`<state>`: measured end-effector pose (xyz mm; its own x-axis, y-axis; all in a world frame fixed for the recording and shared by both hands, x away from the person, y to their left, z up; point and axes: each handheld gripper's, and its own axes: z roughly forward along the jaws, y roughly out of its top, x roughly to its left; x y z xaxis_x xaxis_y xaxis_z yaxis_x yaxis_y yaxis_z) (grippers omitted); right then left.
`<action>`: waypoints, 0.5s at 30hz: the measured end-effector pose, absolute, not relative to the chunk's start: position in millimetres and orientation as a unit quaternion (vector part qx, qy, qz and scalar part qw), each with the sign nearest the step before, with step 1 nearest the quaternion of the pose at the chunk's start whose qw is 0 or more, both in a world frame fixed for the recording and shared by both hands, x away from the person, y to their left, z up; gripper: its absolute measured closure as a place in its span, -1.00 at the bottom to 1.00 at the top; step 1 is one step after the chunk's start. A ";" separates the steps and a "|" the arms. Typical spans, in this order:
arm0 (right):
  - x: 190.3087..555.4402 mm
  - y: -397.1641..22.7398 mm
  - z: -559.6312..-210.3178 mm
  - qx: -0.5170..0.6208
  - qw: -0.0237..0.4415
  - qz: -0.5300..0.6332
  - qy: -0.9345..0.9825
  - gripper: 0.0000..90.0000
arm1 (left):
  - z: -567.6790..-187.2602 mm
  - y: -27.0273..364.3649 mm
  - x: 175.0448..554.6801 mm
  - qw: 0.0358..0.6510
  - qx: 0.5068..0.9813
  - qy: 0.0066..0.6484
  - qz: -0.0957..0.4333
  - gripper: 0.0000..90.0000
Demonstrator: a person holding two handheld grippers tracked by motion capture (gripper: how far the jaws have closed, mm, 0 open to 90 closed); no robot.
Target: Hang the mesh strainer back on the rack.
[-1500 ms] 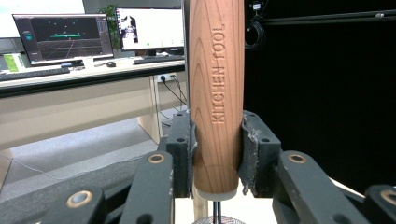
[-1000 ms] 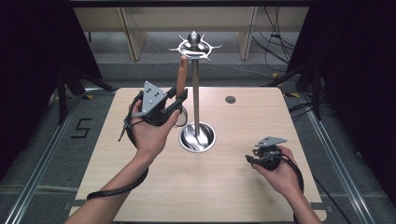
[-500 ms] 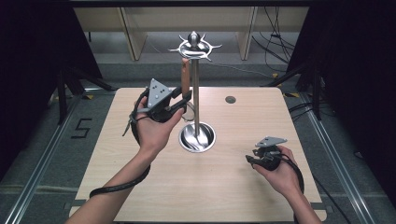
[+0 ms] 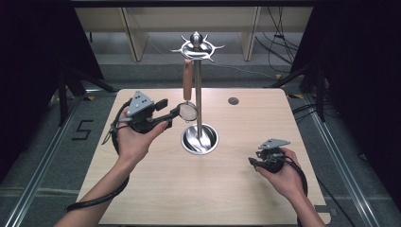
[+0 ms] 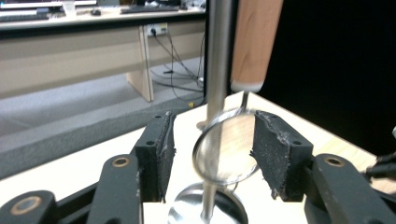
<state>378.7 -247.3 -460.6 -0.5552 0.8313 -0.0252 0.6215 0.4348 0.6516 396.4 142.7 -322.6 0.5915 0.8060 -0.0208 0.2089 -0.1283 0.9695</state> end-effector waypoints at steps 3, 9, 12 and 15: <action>378.6 -246.9 -460.9 0.437 0.174 0.301 0.829 0.30 | -331.7 155.7 393.2 0.542 0.705 0.370 0.269 0.03; 378.4 -247.7 -461.1 0.438 0.175 0.299 0.829 0.29 | -363.3 186.1 387.0 0.511 0.722 0.386 0.263 -0.07; 379.4 -248.3 -462.9 0.429 0.183 0.301 0.832 0.27 | -383.4 201.6 386.0 0.492 0.733 0.391 0.261 -0.13; 379.3 -247.9 -463.5 0.429 0.184 0.303 0.831 0.25 | -406.0 220.4 381.8 0.477 0.738 0.406 0.253 -0.08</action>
